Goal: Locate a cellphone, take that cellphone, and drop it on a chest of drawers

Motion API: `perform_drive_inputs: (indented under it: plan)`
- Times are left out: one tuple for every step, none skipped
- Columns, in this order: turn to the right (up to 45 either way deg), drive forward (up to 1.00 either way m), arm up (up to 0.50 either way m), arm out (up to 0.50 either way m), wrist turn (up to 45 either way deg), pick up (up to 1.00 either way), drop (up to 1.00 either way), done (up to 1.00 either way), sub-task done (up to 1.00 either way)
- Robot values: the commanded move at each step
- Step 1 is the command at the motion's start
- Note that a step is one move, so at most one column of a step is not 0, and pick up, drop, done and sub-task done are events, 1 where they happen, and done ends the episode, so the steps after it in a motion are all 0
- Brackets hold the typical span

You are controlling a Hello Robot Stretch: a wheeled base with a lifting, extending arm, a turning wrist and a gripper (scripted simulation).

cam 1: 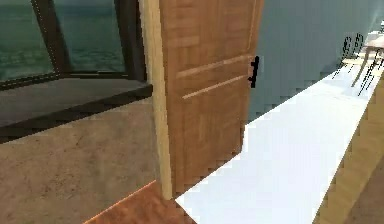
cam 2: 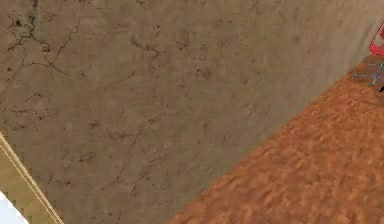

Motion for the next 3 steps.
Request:
perform_drive_inputs:
  plan:
    - [0.0, 0.35, 0.0, 0.0, 0.0, 0.0, 0.0, 0.0, 0.0]
    - [18.0, 0.0, 0.0, 0.0, 0.0, 0.0, 0.0, 0.0, 0.0]
    - [0.0, 0.65, 0.0, 0.0, 0.0, 0.0, 0.0, 0.0, 0.0]
